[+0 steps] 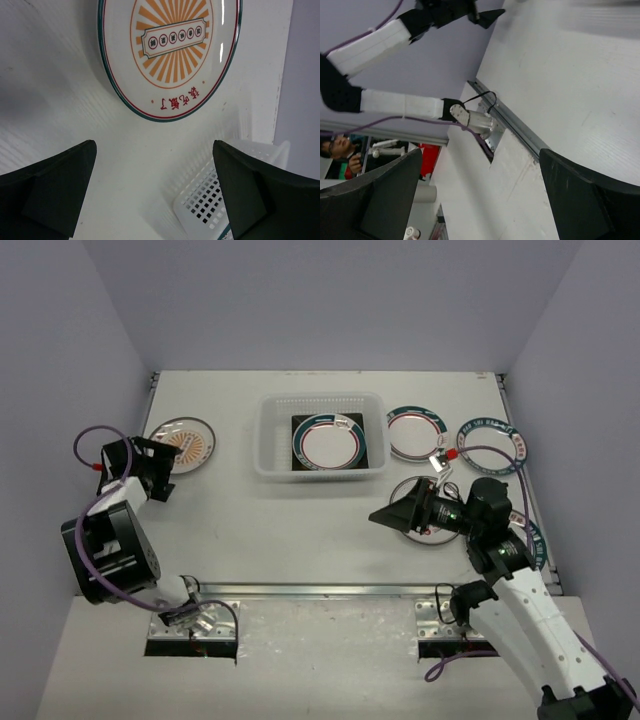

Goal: Place the plates into the plastic bin on the countertop

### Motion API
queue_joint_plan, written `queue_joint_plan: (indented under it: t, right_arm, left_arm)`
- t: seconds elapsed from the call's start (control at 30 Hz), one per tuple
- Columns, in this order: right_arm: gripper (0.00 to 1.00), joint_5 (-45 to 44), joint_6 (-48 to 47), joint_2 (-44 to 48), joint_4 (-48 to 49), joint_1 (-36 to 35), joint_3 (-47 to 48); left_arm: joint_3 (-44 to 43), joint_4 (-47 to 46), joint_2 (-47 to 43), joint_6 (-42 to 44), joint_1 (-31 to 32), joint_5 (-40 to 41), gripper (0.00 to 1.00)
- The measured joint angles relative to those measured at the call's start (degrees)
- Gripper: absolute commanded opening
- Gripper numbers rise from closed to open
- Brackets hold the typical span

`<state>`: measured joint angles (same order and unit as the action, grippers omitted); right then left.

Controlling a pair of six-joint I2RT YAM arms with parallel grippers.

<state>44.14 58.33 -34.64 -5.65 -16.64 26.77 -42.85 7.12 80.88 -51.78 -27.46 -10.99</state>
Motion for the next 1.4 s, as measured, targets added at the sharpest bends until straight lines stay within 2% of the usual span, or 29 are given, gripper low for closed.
queue_joint_plan:
  t: [0.07,0.2,0.3,0.37,0.43,0.57,0.7,0.97,1.0,1.07,1.13,1.4]
  right_arm:
    - [0.99,1.9,0.4,2.0,1.5,0.0,0.0]
    - [0.99,4.6,0.8,6.0,1.9,0.0,0.0]
    - [0.99,4.8,-0.3,9.0,-1.5,0.0,0.6]
    - [0.99,3.6,-2.0,11.5,-5.4,0.0,1.8]
    - [0.99,1.4,-4.0,14.0,-9.3,0.0,3.7]
    - [0.99,-2.9,-6.8,17.9,-13.5,0.0,6.0]
    - [0.99,-5.5,-9.0,18.1,-17.0,0.0,7.7]
    - [0.99,-10.2,-12.5,17.3,-22.1,0.0,10.7]
    - [0.99,-10.6,-12.7,17.3,-22.4,0.0,10.9]
    - [0.99,-11.2,-13.3,17.3,-23.0,0.0,11.3]
    - [0.99,-11.7,-13.6,17.2,-23.5,0.0,11.7]
    - [0.99,-14.7,-15.4,15.4,-24.1,0.0,12.8]
  left_arm:
    - [0.0,-3.1,4.1,-0.3,-0.7,-1.7,0.98]
    - [0.1,-6.7,11.6,-1.0,-1.9,-2.8,0.89]
    - [-0.1,-9.3,13.4,-1.6,-2.2,-3.1,0.81]
    - [-0.6,-10.1,14.4,-1.5,-2.2,-2.8,0.75]
    - [-1.8,-10.0,15.8,-1.2,-2.2,-2.1,0.64]
    - [-5.6,-9.3,19.2,-0.4,-2.2,-0.2,0.54]
    - [-7.4,-8.6,21.0,-0.2,-2.2,1.5,0.4]
    - [-8.7,-9.2,23.3,-1.1,-2.2,2.1,0.27]
    - [-9.0,-9.4,23.7,-1.1,-2.2,2.0,0.24]
    - [-9.6,-9.5,24.5,-1.0,-2.2,2.1,0.09]
    - [-9.9,-9.9,25.1,-1.2,-2.2,2.0,0.02]
    - [-11.0,-12.0,26.8,-0.9,-2.3,-1.2,0.0]
